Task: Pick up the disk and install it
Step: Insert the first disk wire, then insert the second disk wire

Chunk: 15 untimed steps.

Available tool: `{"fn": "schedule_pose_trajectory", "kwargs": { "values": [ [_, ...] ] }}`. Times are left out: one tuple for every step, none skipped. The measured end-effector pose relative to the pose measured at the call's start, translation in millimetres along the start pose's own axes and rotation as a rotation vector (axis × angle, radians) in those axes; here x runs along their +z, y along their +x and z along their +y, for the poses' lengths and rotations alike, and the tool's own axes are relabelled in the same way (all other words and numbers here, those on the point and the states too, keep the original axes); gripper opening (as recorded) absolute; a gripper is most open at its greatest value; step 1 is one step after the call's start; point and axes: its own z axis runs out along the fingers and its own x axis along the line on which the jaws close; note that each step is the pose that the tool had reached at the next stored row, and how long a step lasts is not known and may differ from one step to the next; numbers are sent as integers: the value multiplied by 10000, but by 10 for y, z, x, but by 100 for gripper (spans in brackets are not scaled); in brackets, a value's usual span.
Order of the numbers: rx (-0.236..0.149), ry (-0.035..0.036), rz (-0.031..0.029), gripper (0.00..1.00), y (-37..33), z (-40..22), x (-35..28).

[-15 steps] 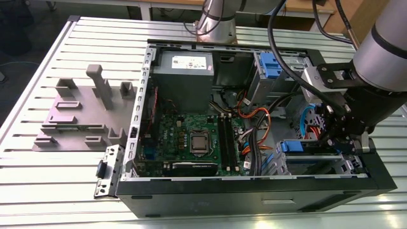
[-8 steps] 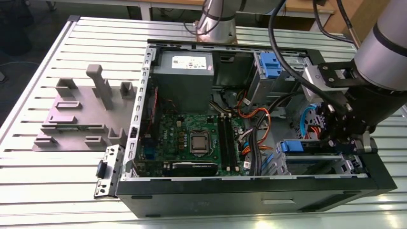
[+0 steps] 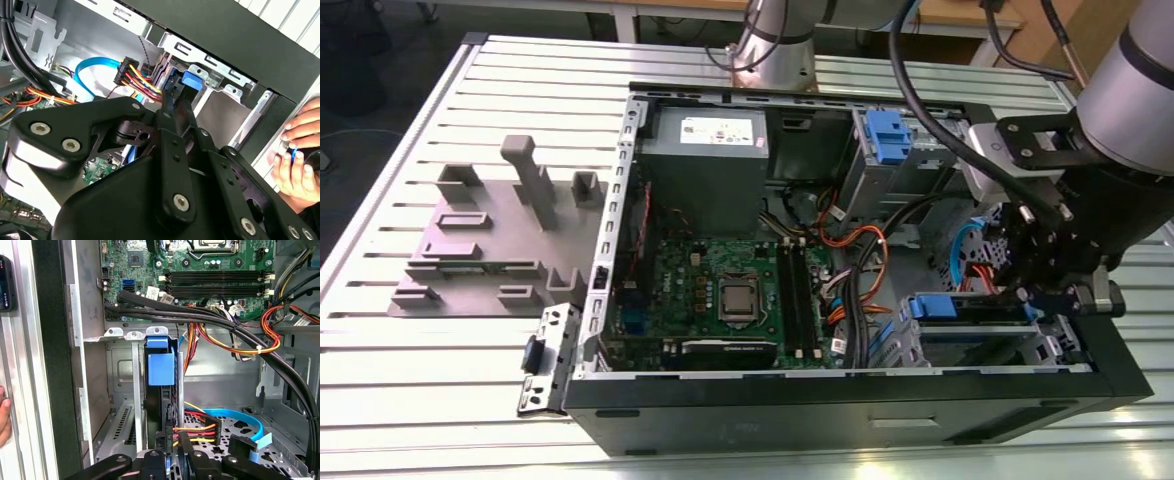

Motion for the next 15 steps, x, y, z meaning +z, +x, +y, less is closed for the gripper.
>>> {"fn": "schedule_pose_trajectory", "kwargs": {
  "values": [
    [0,-1,0,24,0,-1,-3],
    [0,-1,-1,23,0,-1,-5],
    [0,-1,-2,16,0,-1,-5],
    [0,-1,0,11,-1,-1,-6],
    [0,-1,1,11,0,-1,-7],
    [0,-1,1,11,0,-1,-7],
    [0,-1,0,11,0,-1,-7],
    [0,-1,1,11,0,-1,-7],
    [0,-1,1,11,0,-1,-8],
    [0,-1,2,11,0,-2,-11],
    [0,-2,1,11,0,-2,-14],
    [0,-1,1,11,0,-2,-14],
    [0,-1,1,11,0,-2,-15],
    [0,-1,1,11,0,-2,-15],
    [0,-1,1,11,0,-2,-15]
  ]
}}
